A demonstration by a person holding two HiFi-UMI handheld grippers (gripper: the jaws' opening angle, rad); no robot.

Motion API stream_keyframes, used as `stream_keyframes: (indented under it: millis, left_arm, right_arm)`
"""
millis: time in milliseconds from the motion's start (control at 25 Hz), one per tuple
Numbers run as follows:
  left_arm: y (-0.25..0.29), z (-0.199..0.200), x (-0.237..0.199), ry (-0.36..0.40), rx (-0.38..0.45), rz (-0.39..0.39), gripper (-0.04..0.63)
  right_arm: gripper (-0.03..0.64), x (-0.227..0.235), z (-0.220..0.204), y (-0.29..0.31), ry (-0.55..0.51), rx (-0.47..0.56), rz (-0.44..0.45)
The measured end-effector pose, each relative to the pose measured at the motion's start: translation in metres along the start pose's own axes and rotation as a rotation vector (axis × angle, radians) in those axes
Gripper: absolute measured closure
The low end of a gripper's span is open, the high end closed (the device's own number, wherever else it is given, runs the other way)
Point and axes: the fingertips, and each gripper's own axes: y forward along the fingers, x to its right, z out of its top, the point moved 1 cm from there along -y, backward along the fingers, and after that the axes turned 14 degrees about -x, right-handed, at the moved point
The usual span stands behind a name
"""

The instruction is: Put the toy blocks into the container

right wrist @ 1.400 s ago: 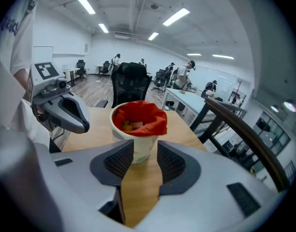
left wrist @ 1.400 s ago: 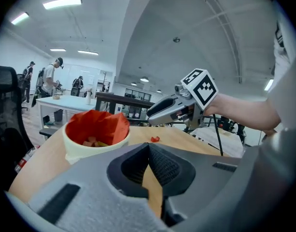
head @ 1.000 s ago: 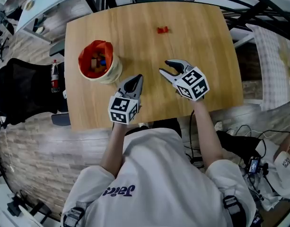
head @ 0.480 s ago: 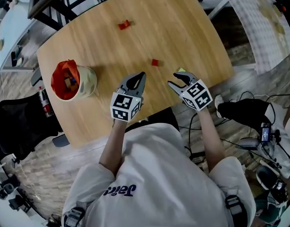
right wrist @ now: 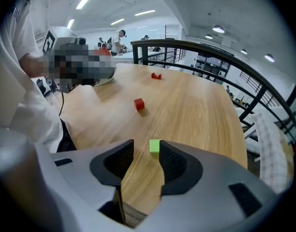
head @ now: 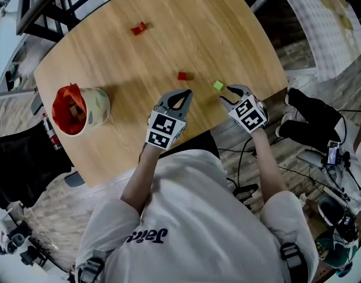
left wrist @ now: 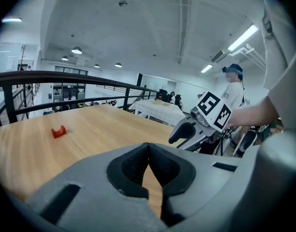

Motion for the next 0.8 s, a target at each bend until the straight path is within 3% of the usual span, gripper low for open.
stream_keyframes:
  millis: [360, 800]
  left_arm:
    - [0.022, -0.003, -0.006, -0.006, -0.047, 0.002, 0.588]
    - [0.024, -0.012, -0.018, -0.036, -0.061, 0.023, 0.588]
  right_arm:
    - [0.457, 0.021, 0.003, 0.044, -0.149, -0.113, 0.011]
    - [0.457, 0.022, 0.001, 0.075, -0.149, -0.162, 0.034]
